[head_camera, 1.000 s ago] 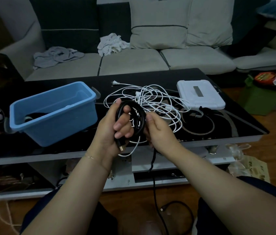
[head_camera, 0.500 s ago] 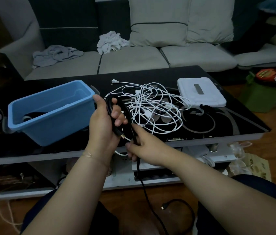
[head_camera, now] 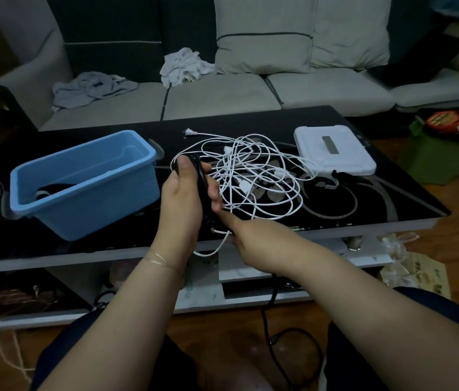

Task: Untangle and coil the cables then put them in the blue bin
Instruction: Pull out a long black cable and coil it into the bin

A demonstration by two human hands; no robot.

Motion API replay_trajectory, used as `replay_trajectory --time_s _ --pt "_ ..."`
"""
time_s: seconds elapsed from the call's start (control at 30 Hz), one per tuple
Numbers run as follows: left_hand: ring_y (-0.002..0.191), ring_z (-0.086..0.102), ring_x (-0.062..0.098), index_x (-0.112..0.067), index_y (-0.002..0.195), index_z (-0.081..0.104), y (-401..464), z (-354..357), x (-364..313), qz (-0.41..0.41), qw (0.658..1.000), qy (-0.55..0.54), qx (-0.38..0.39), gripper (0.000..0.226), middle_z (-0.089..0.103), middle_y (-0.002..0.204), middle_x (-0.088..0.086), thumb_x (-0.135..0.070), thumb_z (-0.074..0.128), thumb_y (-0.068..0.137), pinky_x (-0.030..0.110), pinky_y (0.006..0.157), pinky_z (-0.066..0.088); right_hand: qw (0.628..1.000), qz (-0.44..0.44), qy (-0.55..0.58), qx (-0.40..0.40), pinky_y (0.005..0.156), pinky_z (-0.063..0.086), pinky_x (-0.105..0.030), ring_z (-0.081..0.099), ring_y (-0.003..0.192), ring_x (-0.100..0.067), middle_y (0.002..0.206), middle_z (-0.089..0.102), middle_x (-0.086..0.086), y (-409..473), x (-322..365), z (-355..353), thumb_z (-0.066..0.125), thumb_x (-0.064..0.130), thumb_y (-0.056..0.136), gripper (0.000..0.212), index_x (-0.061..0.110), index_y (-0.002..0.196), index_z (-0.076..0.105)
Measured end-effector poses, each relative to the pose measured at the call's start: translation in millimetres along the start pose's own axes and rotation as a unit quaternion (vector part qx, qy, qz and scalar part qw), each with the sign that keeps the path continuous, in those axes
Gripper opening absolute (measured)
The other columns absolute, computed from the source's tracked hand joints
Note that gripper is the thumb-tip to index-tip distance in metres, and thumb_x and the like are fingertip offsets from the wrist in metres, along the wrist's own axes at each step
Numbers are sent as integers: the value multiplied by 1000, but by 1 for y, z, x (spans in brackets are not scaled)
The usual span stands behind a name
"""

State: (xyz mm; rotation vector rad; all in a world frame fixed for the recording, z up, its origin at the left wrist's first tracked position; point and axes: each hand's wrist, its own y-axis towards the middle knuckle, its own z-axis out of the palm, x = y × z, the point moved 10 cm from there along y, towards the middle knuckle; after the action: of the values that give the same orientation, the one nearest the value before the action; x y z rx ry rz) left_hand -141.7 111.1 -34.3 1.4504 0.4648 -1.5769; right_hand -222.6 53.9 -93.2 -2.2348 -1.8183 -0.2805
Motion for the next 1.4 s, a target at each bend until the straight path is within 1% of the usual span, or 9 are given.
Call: replay_trajectory --time_s 0.17,0.4,0.5,0.7,0.87,0.97,1.1,1.2,1.4 --pt "49 52 16 -10 104 49 -14 28 -9 64 987 116 86 34 56 59 -3 -38 30 103 28 51 46 993 9 114 37 60 46 -27 56 59 -15 73 61 0 -1 -6 3 43 27 100 38 23 135 30" --pt "68 58 -3 -17 99 43 -20 32 -24 185 913 356 65 15 55 67 -14 -30 37 101 14 65 43 871 18 479 107 77 55 -45 52 58 -16 70 58 -7 -12 8 8 43 -1 98 36 11 132 40" --pt "68 62 22 -25 85 34 -13 28 -13 149 875 456 60 23 59 69 -9 -44 35 99 35 60 42 875 15 473 106 65 53 -29 51 55 -11 73 62 -6 -13 9 6 43 2 99 16 4 114 48" --pt "50 59 43 12 98 50 -18 51 -7 243 737 619 121 32 62 60 24 -18 60 93 29 48 27 901 21 430 59 63 50 -32 52 57 -15 64 56 -4 -12 -2 -1 46 10 99 12 12 110 47" --pt "81 62 43 -14 91 34 -3 32 8 137 784 590 136 25 65 83 21 -37 37 100 35 58 28 906 -7 422 -39 47 35 -12 47 49 -2 65 65 3 -11 -9 -24 48 11 97 15 20 96 37" --pt "84 61 34 -17 86 41 -4 32 12 101 795 574 165 50 64 82 10 -59 17 95 35 62 30 913 -34 395 -98 51 35 -11 49 47 3 60 64 5 -15 -11 -39 53 15 95 19 27 95 37" --pt "49 57 6 -17 63 52 -14 38 16 45 857 463 222 76 63 54 4 -75 6 83 28 56 38 940 9 288 -185 57 42 -30 52 52 -3 59 61 14 -19 -32 -61 62 45 85 23 38 92 42" --pt "39 54 15 -17 67 56 -23 42 23 -8 884 390 256 76 57 44 3 -77 14 84 25 50 42 954 49 194 -225 54 34 -29 50 59 1 63 56 25 -24 -44 -76 58 65 69 34 39 87 47" --pt "35 43 21 -10 78 58 -38 44 30 -104 899 282 320 62 51 39 4 -66 34 93 28 49 37 910 -36 407 -77 63 30 -37 38 65 -21 61 54 1 -13 -40 -66 67 28 88 11 22 93 59"
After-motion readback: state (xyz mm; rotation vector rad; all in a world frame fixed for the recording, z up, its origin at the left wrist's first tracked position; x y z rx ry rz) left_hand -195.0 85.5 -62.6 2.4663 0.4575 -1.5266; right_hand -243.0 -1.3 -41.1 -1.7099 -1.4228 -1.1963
